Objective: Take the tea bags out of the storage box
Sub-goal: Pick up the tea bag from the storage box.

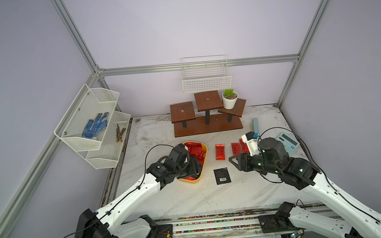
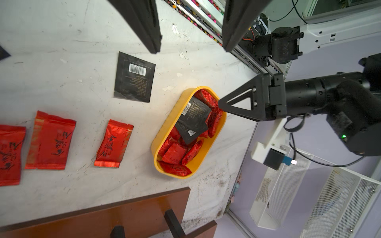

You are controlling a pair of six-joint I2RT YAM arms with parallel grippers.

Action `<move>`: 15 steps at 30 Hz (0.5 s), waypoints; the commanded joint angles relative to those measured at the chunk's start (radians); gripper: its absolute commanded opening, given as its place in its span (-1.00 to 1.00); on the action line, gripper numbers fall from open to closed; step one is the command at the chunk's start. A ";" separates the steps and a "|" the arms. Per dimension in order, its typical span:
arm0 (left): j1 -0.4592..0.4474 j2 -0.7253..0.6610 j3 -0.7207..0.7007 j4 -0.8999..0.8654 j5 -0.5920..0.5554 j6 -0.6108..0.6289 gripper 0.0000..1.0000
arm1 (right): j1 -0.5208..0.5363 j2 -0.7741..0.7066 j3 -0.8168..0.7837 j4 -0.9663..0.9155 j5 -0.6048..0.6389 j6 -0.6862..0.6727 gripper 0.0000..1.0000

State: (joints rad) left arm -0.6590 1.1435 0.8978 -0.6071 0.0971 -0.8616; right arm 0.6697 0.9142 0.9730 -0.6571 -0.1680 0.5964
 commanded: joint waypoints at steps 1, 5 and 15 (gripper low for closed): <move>0.065 -0.063 -0.038 -0.060 -0.028 0.077 0.45 | 0.015 0.032 -0.045 0.121 -0.056 0.026 0.07; 0.134 -0.056 -0.077 -0.019 0.024 0.133 0.47 | 0.066 0.088 -0.072 0.177 -0.042 0.043 0.06; 0.150 0.115 -0.014 -0.026 0.055 0.257 0.40 | 0.137 0.139 -0.071 0.193 -0.013 0.052 0.05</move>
State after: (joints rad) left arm -0.5163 1.2419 0.8474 -0.6506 0.1211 -0.6701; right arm 0.8032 1.0588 0.9039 -0.4988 -0.1978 0.6441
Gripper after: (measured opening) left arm 0.704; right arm 0.524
